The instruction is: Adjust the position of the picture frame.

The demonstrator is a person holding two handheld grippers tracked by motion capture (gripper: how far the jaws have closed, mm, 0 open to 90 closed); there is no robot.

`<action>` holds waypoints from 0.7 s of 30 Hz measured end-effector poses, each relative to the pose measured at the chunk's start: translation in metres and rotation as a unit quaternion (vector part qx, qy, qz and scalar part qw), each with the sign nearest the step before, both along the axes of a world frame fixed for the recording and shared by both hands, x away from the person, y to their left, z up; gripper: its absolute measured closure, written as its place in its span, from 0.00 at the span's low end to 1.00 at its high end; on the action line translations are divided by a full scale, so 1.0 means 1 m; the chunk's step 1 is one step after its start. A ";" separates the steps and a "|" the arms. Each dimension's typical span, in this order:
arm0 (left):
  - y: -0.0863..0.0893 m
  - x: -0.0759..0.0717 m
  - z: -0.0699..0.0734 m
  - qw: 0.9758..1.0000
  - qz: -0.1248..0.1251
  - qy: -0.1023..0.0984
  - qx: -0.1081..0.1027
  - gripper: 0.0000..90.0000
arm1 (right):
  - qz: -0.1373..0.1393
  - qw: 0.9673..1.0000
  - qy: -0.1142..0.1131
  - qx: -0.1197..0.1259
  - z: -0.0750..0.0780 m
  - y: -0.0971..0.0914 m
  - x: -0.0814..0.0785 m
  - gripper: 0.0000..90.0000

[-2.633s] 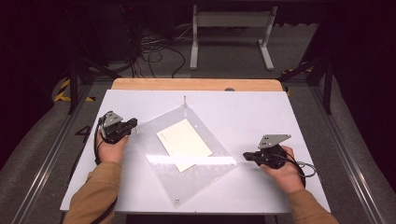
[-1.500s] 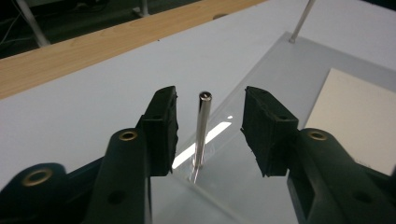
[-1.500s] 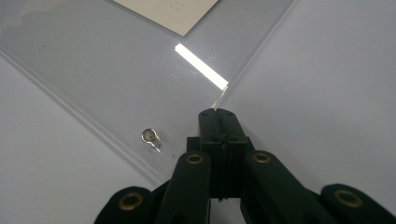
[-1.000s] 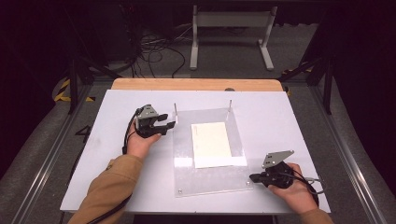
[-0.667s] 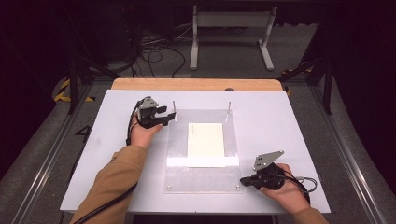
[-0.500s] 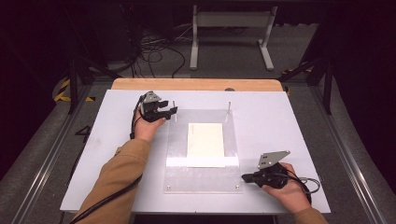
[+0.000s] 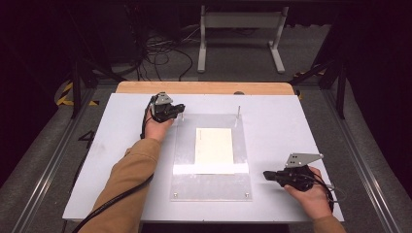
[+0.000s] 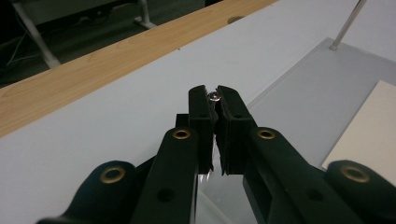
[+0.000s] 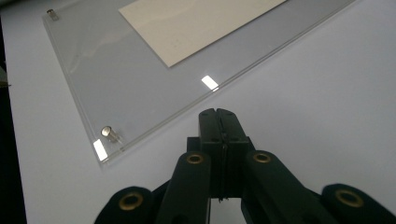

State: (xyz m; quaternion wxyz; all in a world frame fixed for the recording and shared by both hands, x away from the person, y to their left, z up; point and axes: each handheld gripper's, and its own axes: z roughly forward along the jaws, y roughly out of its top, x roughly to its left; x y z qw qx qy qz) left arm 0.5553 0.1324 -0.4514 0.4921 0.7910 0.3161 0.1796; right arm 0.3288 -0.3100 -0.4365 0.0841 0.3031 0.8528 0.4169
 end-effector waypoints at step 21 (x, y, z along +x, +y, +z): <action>-0.016 -0.026 -0.003 0.998 -0.054 -0.011 0.000 0.95 | 0.013 1.000 0.007 -0.001 0.003 0.009 0.009 1.00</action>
